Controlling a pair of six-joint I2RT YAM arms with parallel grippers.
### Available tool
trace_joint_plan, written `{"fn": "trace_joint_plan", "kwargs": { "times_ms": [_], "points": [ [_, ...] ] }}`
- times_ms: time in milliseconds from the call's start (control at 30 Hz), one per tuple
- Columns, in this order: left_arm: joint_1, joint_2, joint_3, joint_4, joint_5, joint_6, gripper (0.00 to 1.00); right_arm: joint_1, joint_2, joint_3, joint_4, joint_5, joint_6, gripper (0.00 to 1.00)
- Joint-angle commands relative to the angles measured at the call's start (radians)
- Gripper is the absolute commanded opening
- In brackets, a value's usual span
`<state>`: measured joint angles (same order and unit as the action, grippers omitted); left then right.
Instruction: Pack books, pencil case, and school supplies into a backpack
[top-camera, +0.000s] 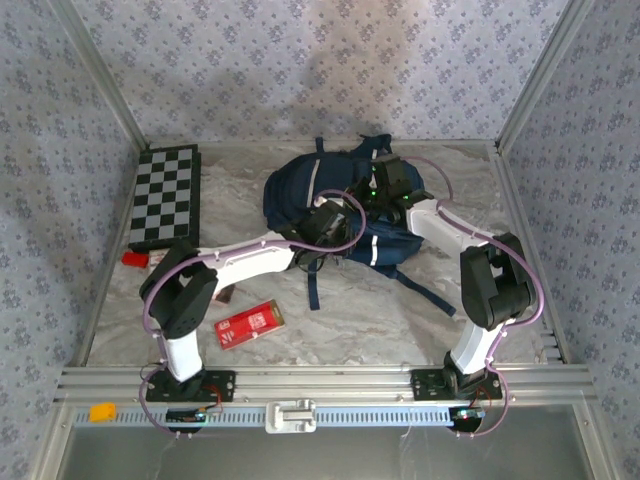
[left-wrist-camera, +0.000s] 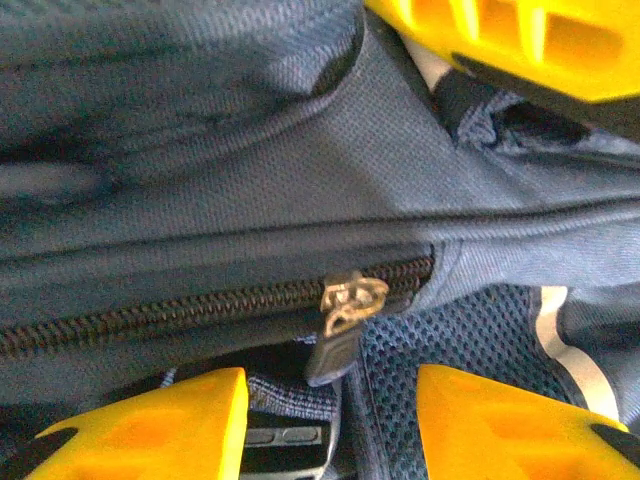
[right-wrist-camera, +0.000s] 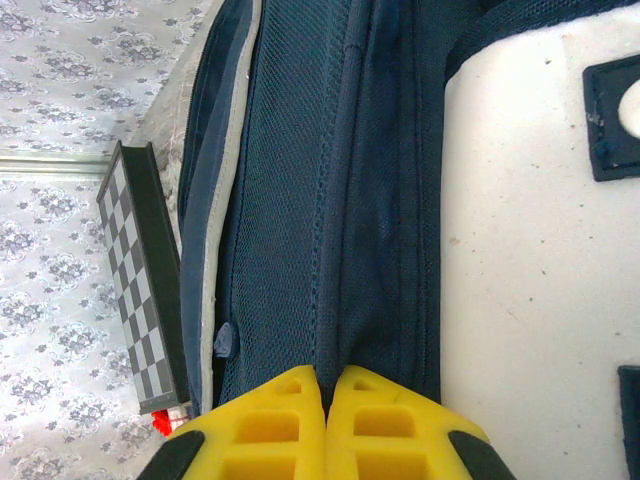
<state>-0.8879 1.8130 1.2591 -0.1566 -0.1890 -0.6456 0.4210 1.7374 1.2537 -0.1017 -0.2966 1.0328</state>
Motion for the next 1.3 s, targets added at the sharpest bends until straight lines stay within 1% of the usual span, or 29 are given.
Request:
{"fn": "trace_joint_plan", "kwargs": {
  "times_ms": [0,167,267,433,633,733,833,933,967,1000,1100,1200,1267],
  "points": [
    [0.009,0.031,0.047,-0.025,-0.067,-0.042,0.44,0.008,0.004,0.049,0.105,-0.056,0.019,0.00],
    [0.010,0.039,0.054,0.037,-0.046,-0.009,0.31,0.009,0.009,0.050,0.106,-0.062,0.021,0.00],
    [0.013,0.038,0.062,0.051,-0.038,0.023,0.27,0.009,0.008,0.050,0.105,-0.062,0.019,0.00],
    [0.023,0.022,0.067,0.035,-0.029,0.052,0.20,0.010,0.004,0.053,0.098,-0.061,0.012,0.00],
    [0.033,-0.023,0.051,-0.006,-0.035,0.092,0.06,0.008,-0.004,0.055,0.094,-0.061,0.007,0.00],
    [0.042,-0.056,0.026,-0.010,-0.013,0.112,0.02,0.008,-0.002,0.063,0.083,-0.066,-0.002,0.00],
    [0.052,-0.086,0.001,-0.029,0.017,0.135,0.00,0.006,-0.005,0.065,0.071,-0.064,-0.010,0.00],
    [0.062,-0.101,-0.005,-0.060,0.034,0.164,0.00,0.005,-0.009,0.065,0.072,-0.063,-0.012,0.00],
    [0.062,-0.101,-0.003,-0.070,0.048,0.168,0.02,0.007,-0.009,0.066,0.072,-0.062,-0.012,0.00],
    [0.061,-0.098,0.006,-0.083,0.066,0.170,0.06,0.007,-0.005,0.068,0.073,-0.062,-0.010,0.00],
    [0.056,-0.095,0.016,-0.093,0.140,0.172,0.21,0.010,0.002,0.079,0.071,-0.068,-0.007,0.00],
    [0.037,-0.085,0.029,-0.108,0.144,0.176,0.33,0.011,0.002,0.080,0.072,-0.067,-0.005,0.00],
    [0.024,-0.070,0.042,-0.119,0.123,0.176,0.37,0.011,0.005,0.083,0.071,-0.068,-0.001,0.00]
  ]
}}
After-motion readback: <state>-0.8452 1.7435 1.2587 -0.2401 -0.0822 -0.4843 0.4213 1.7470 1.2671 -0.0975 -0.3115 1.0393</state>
